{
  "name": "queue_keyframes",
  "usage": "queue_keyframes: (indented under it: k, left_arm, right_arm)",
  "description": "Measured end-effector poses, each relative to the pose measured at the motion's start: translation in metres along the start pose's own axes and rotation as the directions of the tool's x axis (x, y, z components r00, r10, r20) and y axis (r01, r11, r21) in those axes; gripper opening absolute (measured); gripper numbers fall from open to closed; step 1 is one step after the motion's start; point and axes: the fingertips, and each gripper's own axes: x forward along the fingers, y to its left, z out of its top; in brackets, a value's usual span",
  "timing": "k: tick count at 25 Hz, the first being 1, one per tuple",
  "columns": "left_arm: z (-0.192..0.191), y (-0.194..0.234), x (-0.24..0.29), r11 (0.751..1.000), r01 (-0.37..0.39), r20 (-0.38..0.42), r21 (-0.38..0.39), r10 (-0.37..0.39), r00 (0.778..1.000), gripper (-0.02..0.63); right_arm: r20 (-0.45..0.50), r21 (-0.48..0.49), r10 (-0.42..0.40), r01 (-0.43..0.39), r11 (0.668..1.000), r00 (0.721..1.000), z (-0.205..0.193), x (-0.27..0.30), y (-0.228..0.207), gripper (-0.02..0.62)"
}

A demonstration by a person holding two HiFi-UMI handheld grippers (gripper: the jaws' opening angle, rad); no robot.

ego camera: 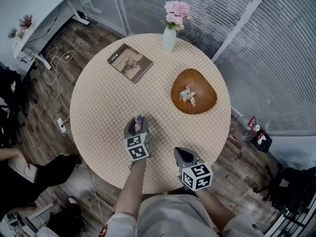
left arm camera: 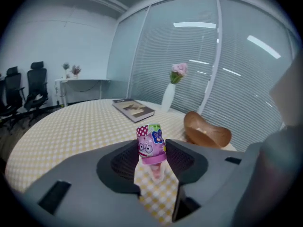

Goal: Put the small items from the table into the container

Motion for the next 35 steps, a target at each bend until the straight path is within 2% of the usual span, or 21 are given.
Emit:
queue_keyframes:
  k: [2,4,10,13,18,22,27,29,31,35]
  left_arm:
    - [0.021,-0.039,0.004,0.993,0.077,0.016,0.085,-0.079,0.997,0.181]
    - [0.038,-0.077,0.010,0.975,0.156,0.018,0.157,-0.161,0.987,0.181]
    - [0.051,-0.178,0.034,0.890,0.341,-0.059,0.303,-0.340,0.939,0.181]
    - [0.041,-0.226,0.051,0.854,0.395,-0.114,0.337,-0.380,0.918,0.181]
    - [0.022,-0.276,0.082,0.805,0.406,-0.194,0.433,-0.357,0.914,0.183]
    - [0.012,-0.290,0.099,0.809,0.404,-0.219,0.427,-0.340,0.914,0.183]
    - [0.002,-0.282,0.112,0.809,0.355,-0.229,0.469,-0.277,0.933,0.185]
    - [0.003,-0.279,0.111,0.811,0.349,-0.216,0.470,-0.278,0.936,0.215]
    - [0.007,-0.277,0.106,0.813,0.356,-0.201,0.461,-0.295,0.934,0.215]
    - [0.029,-0.259,0.082,0.837,0.345,-0.114,0.425,-0.329,0.938,0.215]
  right_arm:
    - [0.019,0.017,-0.014,0.014,1.000,1.000,0.002,-0.007,-0.008,0.002]
    - [0.036,0.037,-0.035,0.034,0.999,0.999,0.001,-0.015,-0.016,0.002]
    - [0.075,0.102,-0.113,0.105,0.989,0.991,-0.003,-0.039,-0.041,0.002]
    - [0.083,0.139,-0.155,0.142,0.980,0.985,-0.008,-0.052,-0.059,0.002]
    - [0.087,0.186,-0.214,0.195,0.963,0.973,-0.017,-0.072,-0.088,0.002]
    - [0.092,0.213,-0.245,0.222,0.952,0.965,-0.020,-0.084,-0.106,0.002]
    - [0.096,0.222,-0.258,0.232,0.947,0.961,-0.019,-0.087,-0.118,0.002]
    - [0.098,0.221,-0.255,0.229,0.948,0.962,-0.017,-0.085,-0.118,0.002]
    - [0.102,0.218,-0.249,0.223,0.950,0.963,-0.015,-0.083,-0.117,0.002]
    - [0.121,0.200,-0.231,0.204,0.958,0.965,-0.004,-0.076,-0.110,0.002]
